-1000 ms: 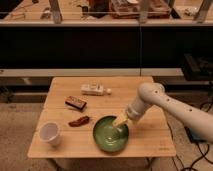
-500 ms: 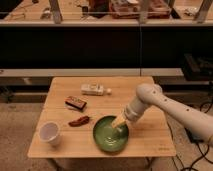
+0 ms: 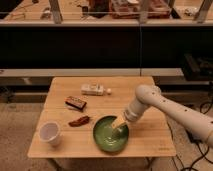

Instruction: Pick up the ceramic bowl

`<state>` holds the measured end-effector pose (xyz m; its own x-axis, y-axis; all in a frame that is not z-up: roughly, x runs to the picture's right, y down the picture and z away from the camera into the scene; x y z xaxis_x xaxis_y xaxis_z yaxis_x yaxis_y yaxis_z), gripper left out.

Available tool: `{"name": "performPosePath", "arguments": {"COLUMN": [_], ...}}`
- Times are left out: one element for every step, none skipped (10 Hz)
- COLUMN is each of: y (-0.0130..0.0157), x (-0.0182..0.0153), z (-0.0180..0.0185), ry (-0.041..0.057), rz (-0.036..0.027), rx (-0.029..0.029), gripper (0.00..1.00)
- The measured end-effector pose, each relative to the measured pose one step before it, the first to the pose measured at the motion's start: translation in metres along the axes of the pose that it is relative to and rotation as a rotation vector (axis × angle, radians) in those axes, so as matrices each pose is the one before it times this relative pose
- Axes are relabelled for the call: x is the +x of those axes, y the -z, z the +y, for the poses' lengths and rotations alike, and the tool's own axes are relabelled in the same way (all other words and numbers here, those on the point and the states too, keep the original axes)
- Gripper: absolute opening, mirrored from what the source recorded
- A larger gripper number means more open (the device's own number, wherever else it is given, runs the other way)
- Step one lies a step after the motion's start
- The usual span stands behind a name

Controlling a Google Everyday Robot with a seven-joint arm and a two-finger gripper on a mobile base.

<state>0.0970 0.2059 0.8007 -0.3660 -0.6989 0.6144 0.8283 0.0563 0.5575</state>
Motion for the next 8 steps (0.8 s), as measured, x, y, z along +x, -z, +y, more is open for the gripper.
{"name": "performPosePath", "arguments": {"y": [-0.00201,-0.00225,-0.00278,-0.00191,-0.00218,-0.00202,-0.00124,-0.00073], "x": [0.00116,0.00024,0.00051,0.00003,0.0,-0.0005,-0.00077,-0.00063], "z": [0.00032,0.00071,0.00044,0.00064,0.00123,0.00105,0.00065,0.0003], "ry": [-0.00218,-0.00317,-0.00391,-0.00312,-0.00517,-0.00516,-0.00246,-0.0019], "rz": [-0.00183,-0.00372,-0.00305,-0.00255,-0.0023,-0.00295,-0.00292,-0.0028], "rx": [-0.00146,-0.00141,0.00068,0.00063,0.00154,0.00274,0.00158,0.00153], "gripper": [0.8,0.8,0.8,0.8,0.8,0.8,0.8,0.8]}}
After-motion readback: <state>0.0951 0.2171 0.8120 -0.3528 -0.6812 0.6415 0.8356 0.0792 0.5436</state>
